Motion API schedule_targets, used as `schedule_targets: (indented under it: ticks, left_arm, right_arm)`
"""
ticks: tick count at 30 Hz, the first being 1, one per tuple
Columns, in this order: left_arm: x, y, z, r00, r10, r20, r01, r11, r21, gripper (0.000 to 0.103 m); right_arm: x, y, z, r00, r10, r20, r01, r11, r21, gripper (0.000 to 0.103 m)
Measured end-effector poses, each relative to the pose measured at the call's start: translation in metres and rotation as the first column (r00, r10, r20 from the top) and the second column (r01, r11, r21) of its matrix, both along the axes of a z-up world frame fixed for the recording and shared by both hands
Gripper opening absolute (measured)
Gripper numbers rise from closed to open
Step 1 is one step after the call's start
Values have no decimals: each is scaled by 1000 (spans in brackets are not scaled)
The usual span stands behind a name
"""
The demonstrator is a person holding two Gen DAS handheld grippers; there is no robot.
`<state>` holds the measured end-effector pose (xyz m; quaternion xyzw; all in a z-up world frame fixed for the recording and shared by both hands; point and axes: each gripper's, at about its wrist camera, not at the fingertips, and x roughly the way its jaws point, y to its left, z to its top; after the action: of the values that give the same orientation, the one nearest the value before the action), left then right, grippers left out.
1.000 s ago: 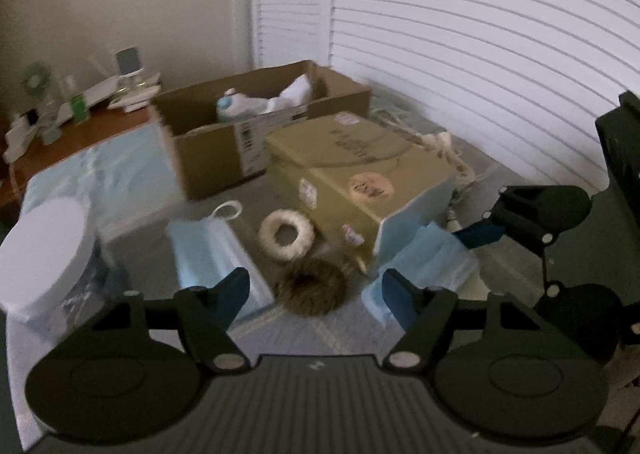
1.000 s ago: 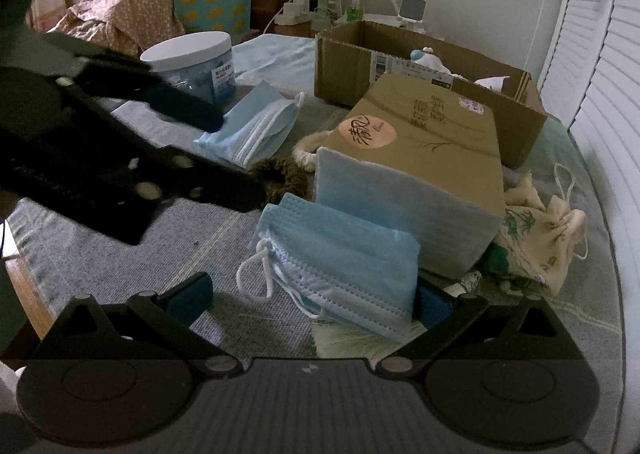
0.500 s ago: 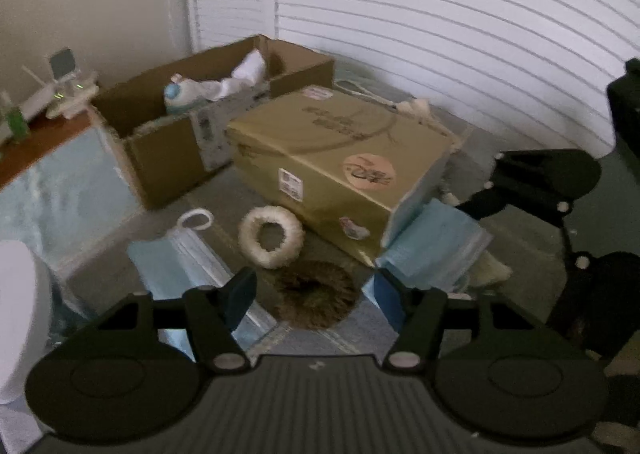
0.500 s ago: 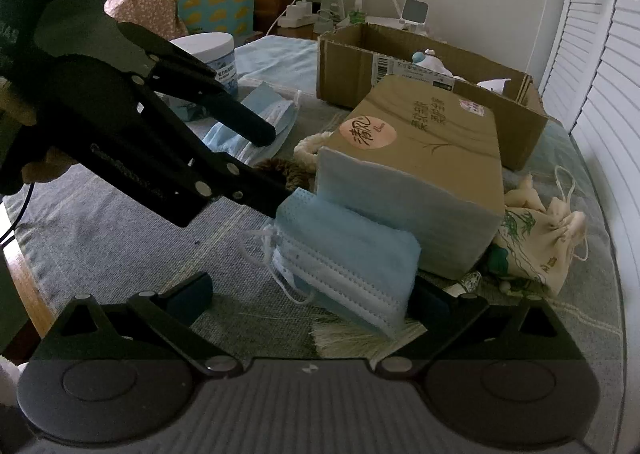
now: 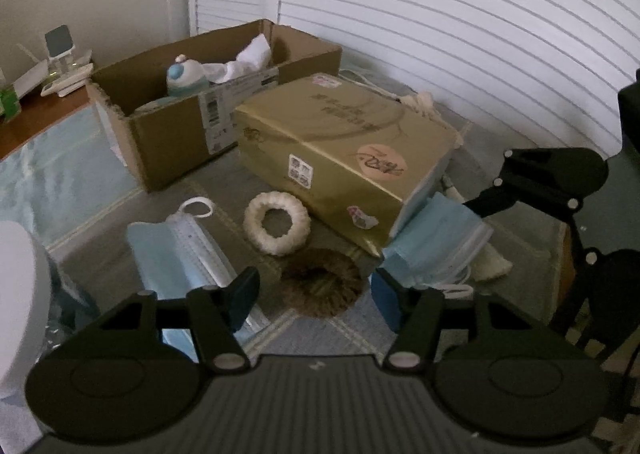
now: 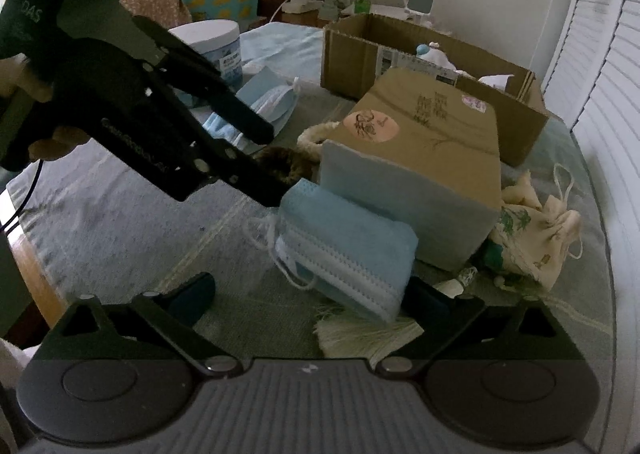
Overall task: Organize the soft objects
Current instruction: 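Grasp the stack of blue face masks with the right gripper while the left grasps the brown scrunchie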
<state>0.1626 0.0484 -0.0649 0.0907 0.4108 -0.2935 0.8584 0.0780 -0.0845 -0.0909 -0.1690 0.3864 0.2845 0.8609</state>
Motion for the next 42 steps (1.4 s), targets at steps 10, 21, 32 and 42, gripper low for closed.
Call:
schedule_targets:
  ticks: [10,21,32,42]
  left_arm:
    - [-5,-2,8,1000,-2,26,2,1000,9,60]
    - [1,-15,-6,1000,-24,19,23,998,64,48]
    - [-6,-20,-7,1000,-17,26,14,997,82,37]
    - [-24,-13,19,998,-1,66,-3,998,70,37]
  right_arm:
    - [10,6,4,998,-56,8,56,998,18,65]
    - [0,-11,9,998,-64,-12,64,998,9,58]
    - [1,-15,13,997,-79,-5,79,996,37,58]
    - [-6,-25,33,997,-80,-4,80,993,89,58]
